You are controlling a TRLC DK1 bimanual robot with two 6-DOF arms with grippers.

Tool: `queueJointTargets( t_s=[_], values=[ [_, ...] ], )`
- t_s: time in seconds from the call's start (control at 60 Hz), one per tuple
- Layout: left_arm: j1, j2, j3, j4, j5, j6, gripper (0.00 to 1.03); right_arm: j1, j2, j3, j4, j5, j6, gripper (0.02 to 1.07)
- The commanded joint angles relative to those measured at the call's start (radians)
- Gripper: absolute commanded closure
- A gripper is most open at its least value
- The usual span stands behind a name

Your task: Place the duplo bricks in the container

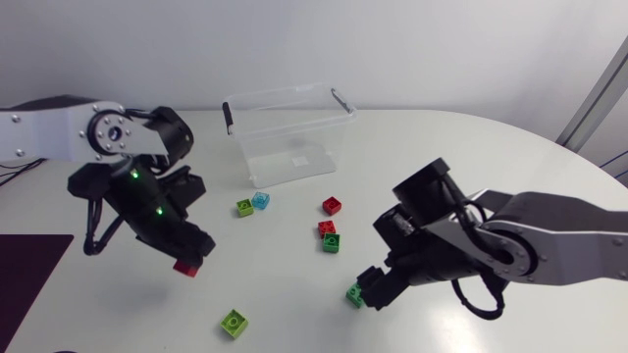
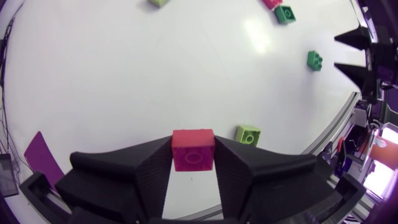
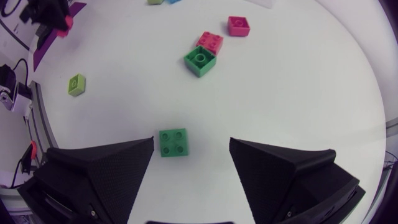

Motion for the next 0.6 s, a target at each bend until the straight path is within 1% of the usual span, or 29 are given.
queueJointTargets(
  t_s=[0.0,0.15,0.183,0.25,0.417,0.55,0.583],
  values=[
    [0.020,-0.029,0.069,-0.012,-0.005,-0.007,0.78,0.032,0.053,0.015,-0.005,0.005,0.028,0.19],
    [0.029,-0.059,0.149,0.032,-0.005,-0.012,0.78,0.055,0.120,0.029,0.003,0.015,0.022,0.19],
    [0.038,-0.070,0.172,0.058,-0.004,-0.015,0.78,0.060,0.139,0.033,0.005,0.015,0.021,0.19],
    [0.043,-0.075,0.210,0.069,-0.002,-0.015,0.78,0.069,0.168,0.041,0.009,0.018,0.016,0.19],
    [0.066,-0.090,0.265,0.175,0.009,-0.018,0.78,0.098,0.234,0.061,0.031,0.025,0.011,0.19],
    [0.065,-0.087,0.264,0.276,0.016,-0.019,0.78,0.098,0.300,0.076,0.057,0.048,0.001,0.19],
    [0.066,-0.082,0.264,0.307,0.024,-0.021,0.78,0.100,0.320,0.082,0.057,0.058,-0.002,0.22]
  ],
)
